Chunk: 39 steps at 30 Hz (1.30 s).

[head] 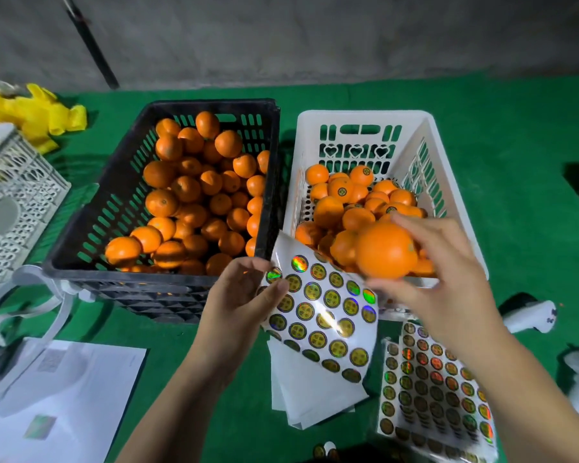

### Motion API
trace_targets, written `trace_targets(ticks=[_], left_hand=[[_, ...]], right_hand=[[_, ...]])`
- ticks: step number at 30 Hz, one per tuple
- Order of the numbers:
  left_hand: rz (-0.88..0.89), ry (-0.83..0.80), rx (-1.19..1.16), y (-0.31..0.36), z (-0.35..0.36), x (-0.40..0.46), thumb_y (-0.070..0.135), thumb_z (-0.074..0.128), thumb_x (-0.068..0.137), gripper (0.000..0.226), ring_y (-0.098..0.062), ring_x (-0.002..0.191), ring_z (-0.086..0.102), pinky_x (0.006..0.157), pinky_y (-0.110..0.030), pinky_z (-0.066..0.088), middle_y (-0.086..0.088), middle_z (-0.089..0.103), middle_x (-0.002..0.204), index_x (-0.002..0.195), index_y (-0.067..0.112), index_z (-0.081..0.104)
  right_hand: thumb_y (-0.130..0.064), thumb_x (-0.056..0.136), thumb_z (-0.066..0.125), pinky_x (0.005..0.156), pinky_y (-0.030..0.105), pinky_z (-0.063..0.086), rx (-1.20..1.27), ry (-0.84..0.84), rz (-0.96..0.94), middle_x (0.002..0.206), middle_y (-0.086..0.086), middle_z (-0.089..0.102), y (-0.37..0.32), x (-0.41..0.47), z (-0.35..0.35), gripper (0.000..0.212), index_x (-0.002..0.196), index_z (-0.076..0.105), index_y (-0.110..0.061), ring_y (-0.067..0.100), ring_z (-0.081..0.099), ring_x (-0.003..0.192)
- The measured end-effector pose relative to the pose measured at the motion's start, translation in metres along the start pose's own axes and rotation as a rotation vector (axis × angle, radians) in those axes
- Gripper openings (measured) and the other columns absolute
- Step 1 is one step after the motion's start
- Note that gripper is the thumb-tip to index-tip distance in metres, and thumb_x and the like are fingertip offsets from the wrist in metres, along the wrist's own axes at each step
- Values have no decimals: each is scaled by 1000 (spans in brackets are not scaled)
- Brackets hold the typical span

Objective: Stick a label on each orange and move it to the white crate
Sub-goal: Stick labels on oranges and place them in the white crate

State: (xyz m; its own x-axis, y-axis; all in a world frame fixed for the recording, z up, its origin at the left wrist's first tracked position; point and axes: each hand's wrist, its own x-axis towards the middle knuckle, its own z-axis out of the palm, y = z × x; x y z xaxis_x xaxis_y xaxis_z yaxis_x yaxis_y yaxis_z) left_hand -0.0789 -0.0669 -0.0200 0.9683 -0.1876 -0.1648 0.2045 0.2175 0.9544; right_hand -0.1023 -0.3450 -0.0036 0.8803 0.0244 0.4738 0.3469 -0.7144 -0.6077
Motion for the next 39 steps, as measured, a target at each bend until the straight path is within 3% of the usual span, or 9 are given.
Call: trace_targets(ticks=[5,9,13,20,26,30,33,36,39], left_hand=[[10,-29,127,-2,-5,4,22,73,93,54,-16,120,72,90,-31,63,8,72,135,143,28,53],[16,-36,201,-2,-1,4,32,75,93,45,-13,121,70,85,-23,60,6,72,134,134,42,59],[-4,-69,204,-5,0,7,34,74,98,52,-23,124,70,99,-45,60,0,71,136,145,23,55],[78,-172,170,-3,2,13,15,61,107,22,-31,116,73,87,-36,63,-11,75,126,128,10,66],[150,-255,262,1,3,18,13,56,109,22,-32,121,70,100,-48,59,-13,72,128,129,13,64],[181,-325,189,7,5,27,10,52,110,30,-48,125,63,107,-64,51,-26,65,135,138,-1,53],[165,-287,204,17,4,46,9,52,108,33,-56,126,56,107,-72,44,-33,61,135,139,-1,52],[286,-278,453,32,-8,72,19,56,108,27,-34,119,68,102,-52,57,-11,72,126,130,4,60],[523,-82,846,37,-28,116,27,56,109,25,-12,107,71,89,-39,59,7,75,115,124,12,70]], right_hand=[[-14,77,93,114,48,39,-242,4,228,139,12,33,73,42,29,80,143,48,-9,36,41,132],[-43,87,77,104,49,35,-357,-259,216,132,5,36,99,50,50,70,146,46,-22,33,36,121],[-41,92,71,100,48,36,-271,-169,174,128,-1,38,107,43,49,59,143,44,-28,31,38,120],[-53,79,72,105,44,19,-249,-103,281,138,-10,28,100,41,49,102,161,14,-39,19,25,133],[-57,92,48,117,59,26,-27,15,336,141,1,54,86,38,38,62,151,41,-40,32,37,141],[-55,99,50,104,28,51,613,-203,328,126,-7,73,54,27,42,42,133,68,-37,17,65,124],[-30,99,71,79,10,52,698,-343,345,107,-11,80,45,26,51,16,113,78,-35,2,74,95],[-26,91,73,59,23,43,721,-183,393,63,-13,55,52,30,51,22,71,66,-21,5,51,55],[-28,90,71,69,25,59,793,-71,491,82,0,72,63,29,48,14,100,79,-22,11,68,73]])
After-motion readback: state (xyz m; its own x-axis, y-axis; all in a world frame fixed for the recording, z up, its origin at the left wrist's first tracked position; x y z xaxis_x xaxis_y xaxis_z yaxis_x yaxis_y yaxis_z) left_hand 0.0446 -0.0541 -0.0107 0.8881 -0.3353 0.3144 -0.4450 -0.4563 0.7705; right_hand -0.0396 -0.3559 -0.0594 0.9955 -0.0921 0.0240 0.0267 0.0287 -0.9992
